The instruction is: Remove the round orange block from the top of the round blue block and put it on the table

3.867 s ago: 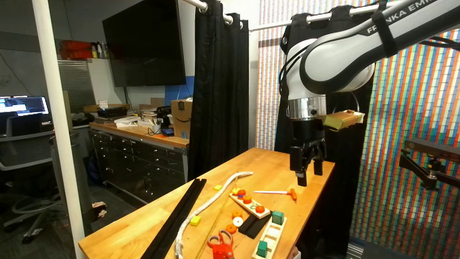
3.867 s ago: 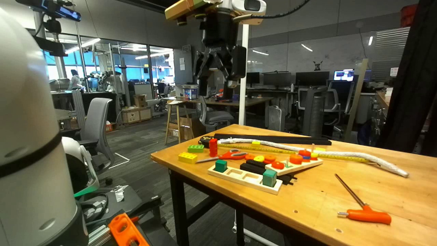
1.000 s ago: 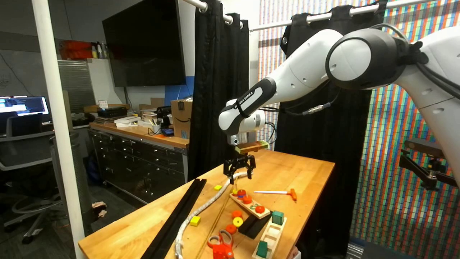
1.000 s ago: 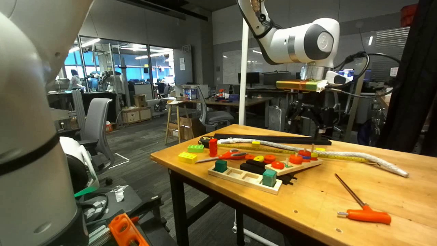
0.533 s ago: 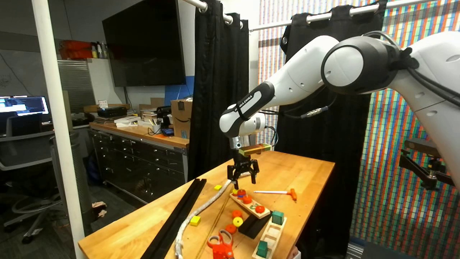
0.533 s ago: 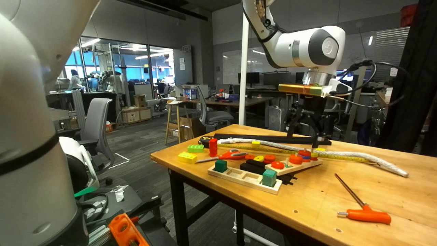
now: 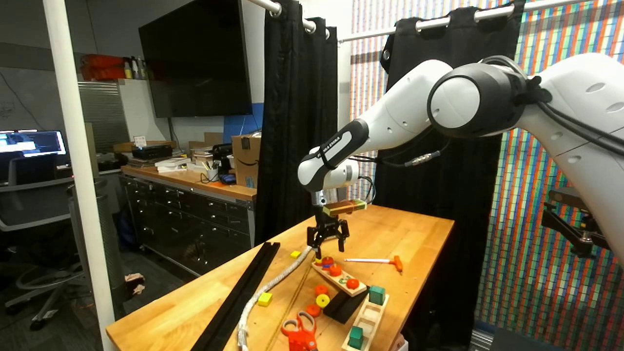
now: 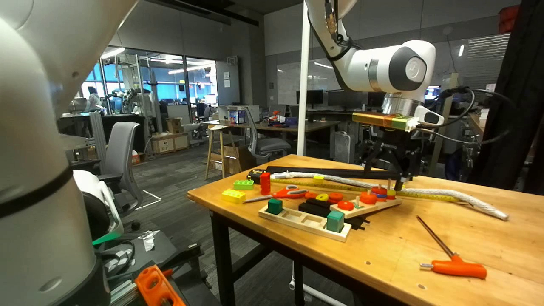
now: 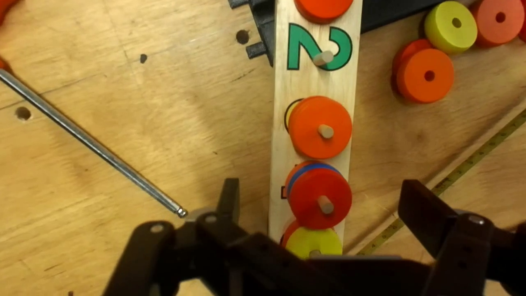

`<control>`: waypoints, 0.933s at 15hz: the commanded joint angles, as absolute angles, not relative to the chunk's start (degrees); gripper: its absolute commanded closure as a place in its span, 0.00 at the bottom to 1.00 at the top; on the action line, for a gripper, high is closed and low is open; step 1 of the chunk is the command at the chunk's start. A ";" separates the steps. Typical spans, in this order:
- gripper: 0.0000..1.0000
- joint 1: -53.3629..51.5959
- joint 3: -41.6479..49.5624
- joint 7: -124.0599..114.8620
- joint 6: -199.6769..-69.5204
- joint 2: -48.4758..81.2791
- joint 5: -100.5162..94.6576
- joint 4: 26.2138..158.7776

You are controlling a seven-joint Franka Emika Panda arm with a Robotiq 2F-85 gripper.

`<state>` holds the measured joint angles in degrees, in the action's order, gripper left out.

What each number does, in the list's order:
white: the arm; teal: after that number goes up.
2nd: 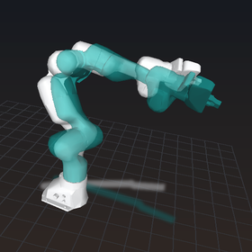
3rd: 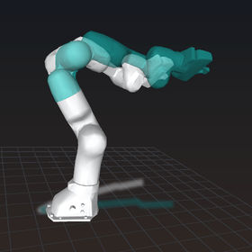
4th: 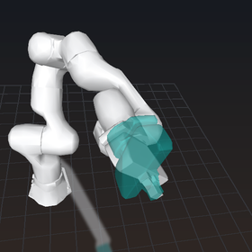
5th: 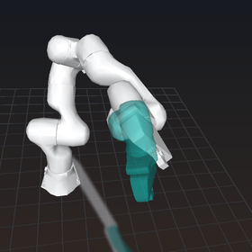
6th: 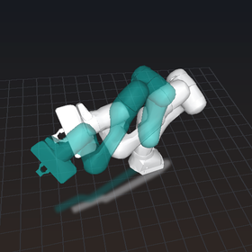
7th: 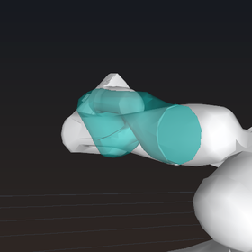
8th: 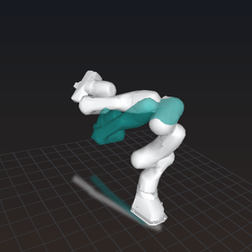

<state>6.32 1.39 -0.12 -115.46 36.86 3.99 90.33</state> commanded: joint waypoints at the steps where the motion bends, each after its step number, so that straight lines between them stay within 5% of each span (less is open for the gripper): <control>1: 0.00 7.27 1.02 1.45 -116.35 39.26 5.82 87.45; 14: 0.00 7.21 1.10 1.17 -118.36 39.74 5.35 87.06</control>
<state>7.01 1.35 0.22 -117.74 39.30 4.17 88.45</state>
